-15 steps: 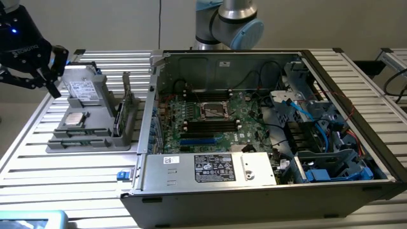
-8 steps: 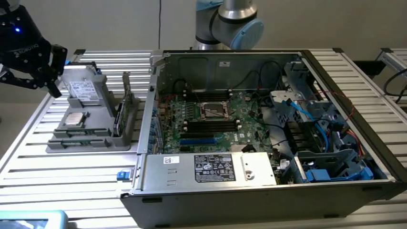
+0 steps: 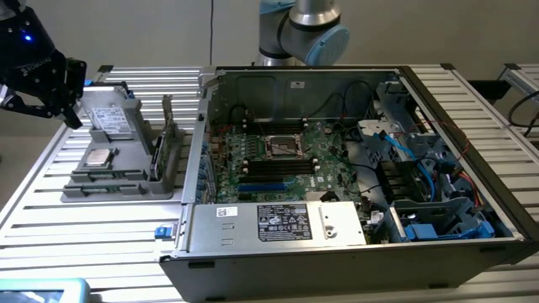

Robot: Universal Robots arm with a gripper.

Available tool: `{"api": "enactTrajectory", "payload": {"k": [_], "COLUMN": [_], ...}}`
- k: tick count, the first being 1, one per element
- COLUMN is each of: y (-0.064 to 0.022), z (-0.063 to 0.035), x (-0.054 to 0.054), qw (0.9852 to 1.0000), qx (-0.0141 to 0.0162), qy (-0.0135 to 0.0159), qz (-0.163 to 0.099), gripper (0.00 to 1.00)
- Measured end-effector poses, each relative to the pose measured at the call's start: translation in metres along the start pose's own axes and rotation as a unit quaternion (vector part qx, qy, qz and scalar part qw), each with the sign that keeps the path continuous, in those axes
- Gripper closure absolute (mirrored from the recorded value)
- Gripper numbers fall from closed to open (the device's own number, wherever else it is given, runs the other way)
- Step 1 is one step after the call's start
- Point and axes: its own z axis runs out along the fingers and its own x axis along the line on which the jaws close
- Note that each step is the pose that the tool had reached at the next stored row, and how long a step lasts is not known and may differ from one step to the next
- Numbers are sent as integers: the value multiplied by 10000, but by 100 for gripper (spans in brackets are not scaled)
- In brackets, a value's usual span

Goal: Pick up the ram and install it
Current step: 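Pick up the ram and move it above insertion slot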

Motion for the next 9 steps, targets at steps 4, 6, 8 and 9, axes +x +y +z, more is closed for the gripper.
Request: {"api": "enactTrajectory", "payload": {"k": [4, 6, 8, 9], "y": [0, 0, 0, 0], "z": [0, 0, 0, 1], "x": [0, 0, 0, 0], "qw": [9993, 9985, 9973, 9966], "qx": [-9, -13, -18, -20], "qy": [-10, -16, -21, -23], "qz": [-365, -553, -733, -821], "gripper": [89, 89, 89, 89]}}
